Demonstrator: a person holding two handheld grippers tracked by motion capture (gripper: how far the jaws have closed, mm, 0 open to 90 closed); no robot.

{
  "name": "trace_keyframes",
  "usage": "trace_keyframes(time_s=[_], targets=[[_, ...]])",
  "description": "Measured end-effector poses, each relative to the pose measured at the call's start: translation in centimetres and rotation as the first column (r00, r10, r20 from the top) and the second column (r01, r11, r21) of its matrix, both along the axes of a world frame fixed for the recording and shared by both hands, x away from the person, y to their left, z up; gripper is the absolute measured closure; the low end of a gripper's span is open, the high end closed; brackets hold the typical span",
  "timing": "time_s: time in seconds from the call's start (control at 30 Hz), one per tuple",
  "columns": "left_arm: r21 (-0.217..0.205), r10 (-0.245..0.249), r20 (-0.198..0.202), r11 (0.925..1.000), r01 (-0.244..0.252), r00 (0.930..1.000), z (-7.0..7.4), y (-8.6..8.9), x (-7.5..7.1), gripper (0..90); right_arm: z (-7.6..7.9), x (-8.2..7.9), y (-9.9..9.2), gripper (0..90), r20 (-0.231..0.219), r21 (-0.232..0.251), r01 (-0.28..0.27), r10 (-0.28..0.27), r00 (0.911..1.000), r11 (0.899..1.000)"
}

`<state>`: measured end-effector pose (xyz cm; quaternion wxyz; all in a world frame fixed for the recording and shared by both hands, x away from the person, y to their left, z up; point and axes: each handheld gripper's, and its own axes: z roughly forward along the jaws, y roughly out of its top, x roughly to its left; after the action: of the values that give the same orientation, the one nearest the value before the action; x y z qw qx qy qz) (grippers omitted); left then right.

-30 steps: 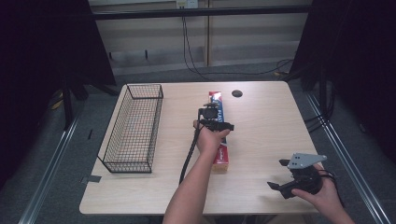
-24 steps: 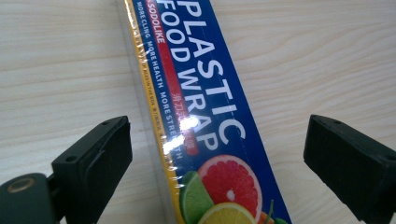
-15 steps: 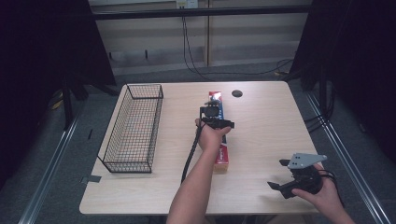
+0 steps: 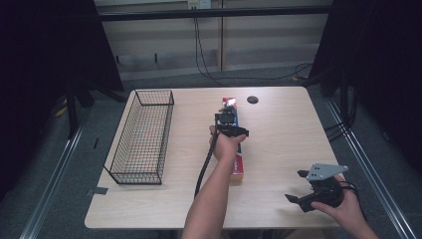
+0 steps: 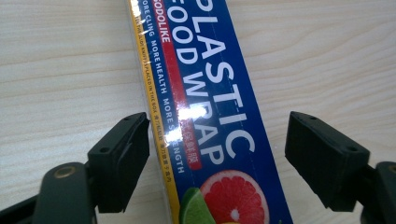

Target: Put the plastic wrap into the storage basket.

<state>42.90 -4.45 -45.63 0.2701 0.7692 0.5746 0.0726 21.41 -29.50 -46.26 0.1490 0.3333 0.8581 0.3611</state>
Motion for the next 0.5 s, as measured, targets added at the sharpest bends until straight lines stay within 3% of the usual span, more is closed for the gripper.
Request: trace_keyframes(time_s=[0.23,0.5], targets=[[0.034,0.027,-0.007,0.9991,-0.027,0.9996,-0.21,-0.06,0.12,30.9,-0.01,-0.01,0.05,9.3,0.002,-0.002,-0.003,0.003,1.0000,1.000],[0.032,0.030,-0.011,0.9990,-0.030,0.9995,-0.24,-0.11,0.25,31.9,-0.02,-0.04,0.07,10.0,0.004,-0.005,-0.004,0.004,1.0000,1.000]])
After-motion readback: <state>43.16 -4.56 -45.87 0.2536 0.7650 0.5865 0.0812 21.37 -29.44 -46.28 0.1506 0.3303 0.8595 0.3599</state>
